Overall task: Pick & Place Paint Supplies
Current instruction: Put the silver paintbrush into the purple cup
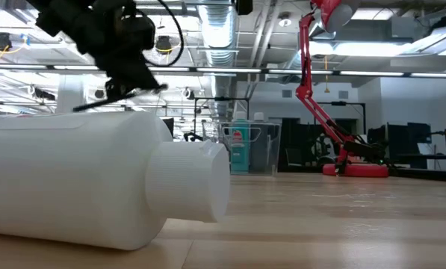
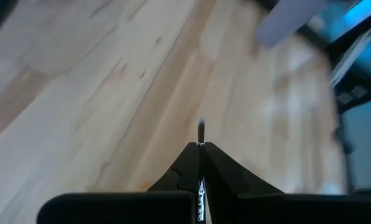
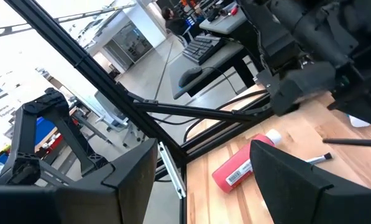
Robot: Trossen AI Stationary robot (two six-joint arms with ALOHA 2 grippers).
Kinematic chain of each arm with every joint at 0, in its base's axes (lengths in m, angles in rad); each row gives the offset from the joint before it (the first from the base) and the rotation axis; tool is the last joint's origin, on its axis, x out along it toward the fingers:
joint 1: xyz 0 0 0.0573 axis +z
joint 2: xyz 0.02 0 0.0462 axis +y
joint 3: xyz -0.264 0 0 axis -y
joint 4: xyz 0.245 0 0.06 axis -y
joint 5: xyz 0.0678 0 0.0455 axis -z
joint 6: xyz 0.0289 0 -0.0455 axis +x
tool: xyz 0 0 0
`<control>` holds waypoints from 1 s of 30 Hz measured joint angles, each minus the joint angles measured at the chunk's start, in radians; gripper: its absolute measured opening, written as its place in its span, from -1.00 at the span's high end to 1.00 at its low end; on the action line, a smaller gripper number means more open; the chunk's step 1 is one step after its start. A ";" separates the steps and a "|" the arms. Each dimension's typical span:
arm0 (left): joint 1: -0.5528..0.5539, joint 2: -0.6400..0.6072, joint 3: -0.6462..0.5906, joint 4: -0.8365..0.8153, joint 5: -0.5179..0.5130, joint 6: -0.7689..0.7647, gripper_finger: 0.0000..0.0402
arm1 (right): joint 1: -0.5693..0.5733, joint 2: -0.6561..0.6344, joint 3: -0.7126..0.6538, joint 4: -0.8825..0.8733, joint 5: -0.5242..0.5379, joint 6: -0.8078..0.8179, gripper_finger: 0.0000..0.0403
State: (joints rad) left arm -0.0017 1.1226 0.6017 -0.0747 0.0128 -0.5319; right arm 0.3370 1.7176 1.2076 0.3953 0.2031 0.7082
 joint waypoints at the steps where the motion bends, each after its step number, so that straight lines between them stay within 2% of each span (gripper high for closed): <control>1: 0.000 -0.005 0.000 0.019 0.005 -0.013 1.00 | 0.000 0.000 0.000 0.000 0.000 0.000 -0.24; 8: -0.002 -0.038 0.000 0.210 0.045 -0.099 1.00 | -0.005 0.000 0.000 0.001 0.000 0.000 -0.24; 15: -0.009 -0.065 0.000 0.433 0.054 -0.204 1.00 | -0.006 0.000 0.000 -0.001 0.000 0.000 -0.24; 24: -0.053 -0.070 0.000 0.637 0.056 -0.345 1.00 | -0.030 0.000 0.000 0.000 0.004 0.019 -0.24; 30: -0.078 -0.100 0.000 0.665 -0.024 -0.375 1.00 | -0.069 0.000 0.000 0.017 0.004 0.114 -0.24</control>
State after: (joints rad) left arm -0.0799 1.0230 0.6018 0.5899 -0.0109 -0.9066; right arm 0.2677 1.7176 1.2076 0.4126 0.2070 0.8219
